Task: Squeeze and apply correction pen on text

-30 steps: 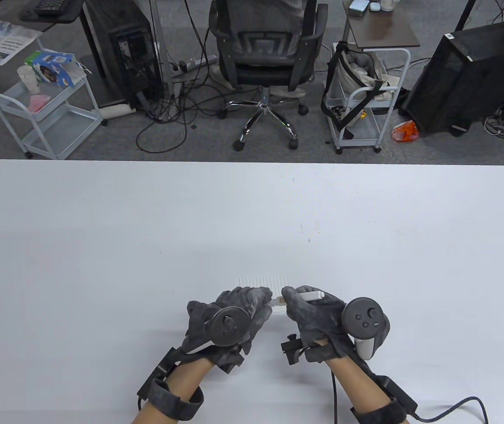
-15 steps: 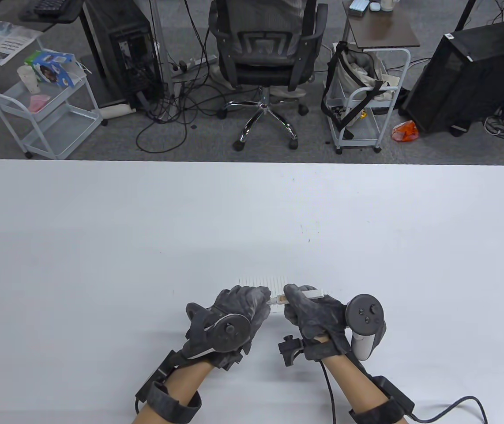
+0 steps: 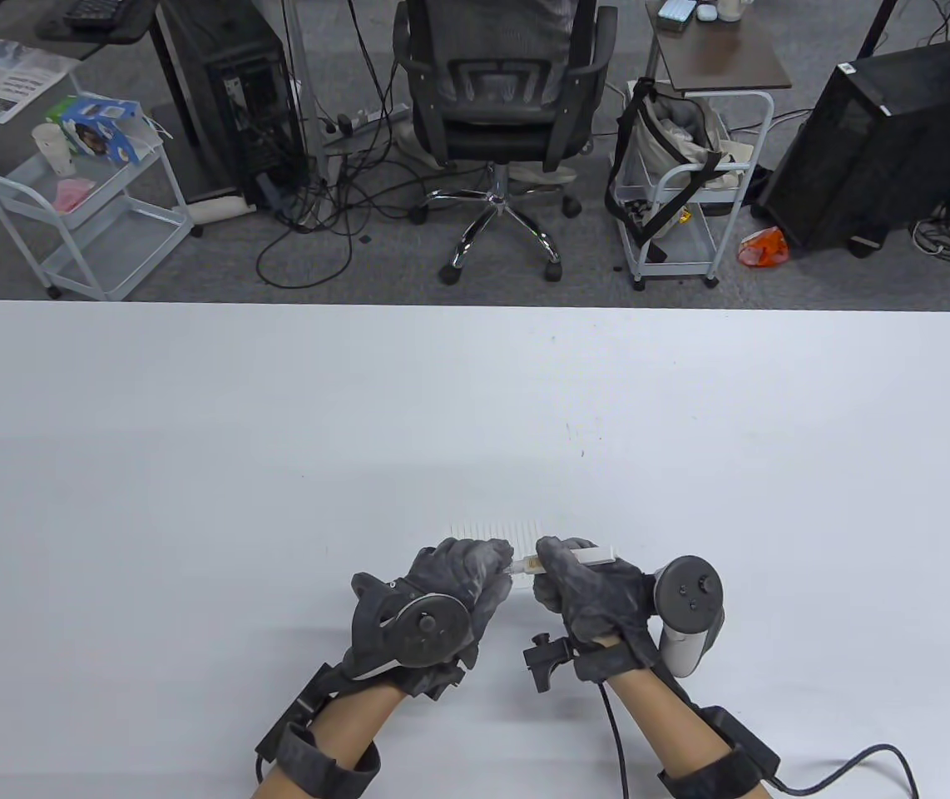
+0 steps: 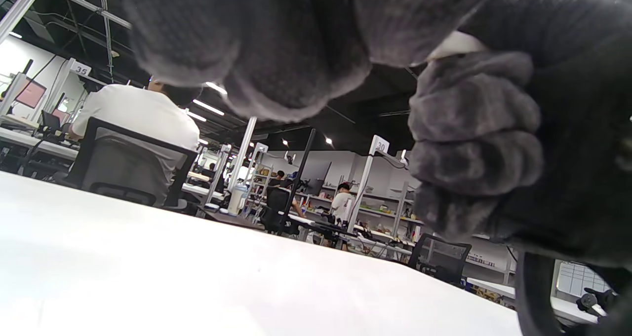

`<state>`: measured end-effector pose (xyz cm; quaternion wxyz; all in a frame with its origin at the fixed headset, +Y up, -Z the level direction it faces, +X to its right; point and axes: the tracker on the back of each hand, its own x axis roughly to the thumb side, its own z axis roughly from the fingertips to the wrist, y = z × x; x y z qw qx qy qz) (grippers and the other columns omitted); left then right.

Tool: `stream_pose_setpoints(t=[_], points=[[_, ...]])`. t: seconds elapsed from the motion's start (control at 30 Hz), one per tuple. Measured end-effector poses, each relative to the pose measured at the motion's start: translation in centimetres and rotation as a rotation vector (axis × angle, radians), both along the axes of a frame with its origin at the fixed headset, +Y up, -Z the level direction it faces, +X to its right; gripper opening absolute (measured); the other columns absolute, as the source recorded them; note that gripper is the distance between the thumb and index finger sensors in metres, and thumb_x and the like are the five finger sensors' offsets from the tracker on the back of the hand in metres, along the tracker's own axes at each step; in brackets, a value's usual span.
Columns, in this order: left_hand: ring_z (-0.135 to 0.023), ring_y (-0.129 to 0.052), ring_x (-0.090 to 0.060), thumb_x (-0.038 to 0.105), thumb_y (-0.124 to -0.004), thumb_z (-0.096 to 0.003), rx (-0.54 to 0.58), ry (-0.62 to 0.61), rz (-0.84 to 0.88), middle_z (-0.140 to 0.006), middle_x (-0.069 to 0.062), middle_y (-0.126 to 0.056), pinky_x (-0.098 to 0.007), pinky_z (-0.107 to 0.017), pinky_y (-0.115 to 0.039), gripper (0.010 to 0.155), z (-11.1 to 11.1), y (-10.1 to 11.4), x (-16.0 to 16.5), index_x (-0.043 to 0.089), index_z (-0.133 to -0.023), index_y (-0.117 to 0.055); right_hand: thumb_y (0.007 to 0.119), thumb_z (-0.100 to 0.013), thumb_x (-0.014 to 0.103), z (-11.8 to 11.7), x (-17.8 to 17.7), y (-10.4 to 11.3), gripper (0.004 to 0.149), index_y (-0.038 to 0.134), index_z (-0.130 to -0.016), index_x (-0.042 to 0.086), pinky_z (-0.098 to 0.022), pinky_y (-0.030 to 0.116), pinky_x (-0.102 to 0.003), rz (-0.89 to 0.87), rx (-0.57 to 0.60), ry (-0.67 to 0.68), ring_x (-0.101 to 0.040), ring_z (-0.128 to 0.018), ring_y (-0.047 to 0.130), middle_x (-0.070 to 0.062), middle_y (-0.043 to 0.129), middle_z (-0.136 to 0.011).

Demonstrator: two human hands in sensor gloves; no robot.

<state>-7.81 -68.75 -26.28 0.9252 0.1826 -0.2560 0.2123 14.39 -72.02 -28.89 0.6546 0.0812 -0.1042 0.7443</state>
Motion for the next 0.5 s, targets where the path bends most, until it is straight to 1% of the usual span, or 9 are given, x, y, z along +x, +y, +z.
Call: stream_pose_setpoints(t=[0.13,0.27,0.4,0.5], points=[[-0.053,-0.106,-0.017,0.038,-0.086,-0.0384,-0.022,0.014,-0.024,-0.072,-0.002,-0.096,-0.039,-0.047,-0.093,0.052,-0.11,-0.46,0.21,0.018,-0.085,-0.074,0.079,-0.045,0.052,0.09,0.07,-0.05,0.042,0.092,-0.041,0.013,-0.024,0.084,-0.044,0.030,0.015,-0.014,-0.023,-0.011,0.094,-0.004,0.100,-0.023],[-0.052,-0.107,-0.017,0.037,-0.087,-0.0380,-0.009,0.024,-0.039,-0.070,-0.001,-0.097,-0.038,-0.046,-0.094,0.051,-0.11,-0.40,0.16,0.018,-0.084,-0.076,0.079,-0.046,0.052,0.12,-0.06,-0.22,0.042,0.092,-0.042,0.013,-0.024,0.084,-0.045,0.045,0.018,-0.022,-0.024,-0.011,0.095,-0.005,0.100,-0.023],[-0.051,-0.108,-0.017,0.037,-0.088,-0.0374,-0.027,0.022,-0.015,-0.069,-0.001,-0.098,-0.038,-0.045,-0.095,0.050,-0.23,-0.45,0.01,0.018,-0.083,-0.078,0.080,-0.045,0.052,0.09,-0.15,0.27,0.042,0.092,-0.042,0.013,-0.025,0.084,-0.045,0.113,0.049,0.002,-0.024,-0.012,0.095,-0.005,0.100,-0.024],[-0.050,-0.108,-0.017,0.037,-0.088,-0.0373,0.011,0.037,-0.045,-0.068,-0.002,-0.099,-0.038,-0.045,-0.095,0.049,-0.04,-0.22,0.25,0.018,-0.082,-0.079,0.079,-0.045,0.052,0.26,-0.19,0.32,0.041,0.092,-0.042,0.013,-0.025,0.084,-0.045,0.147,0.079,-0.033,-0.024,-0.012,0.095,-0.005,0.100,-0.024]])
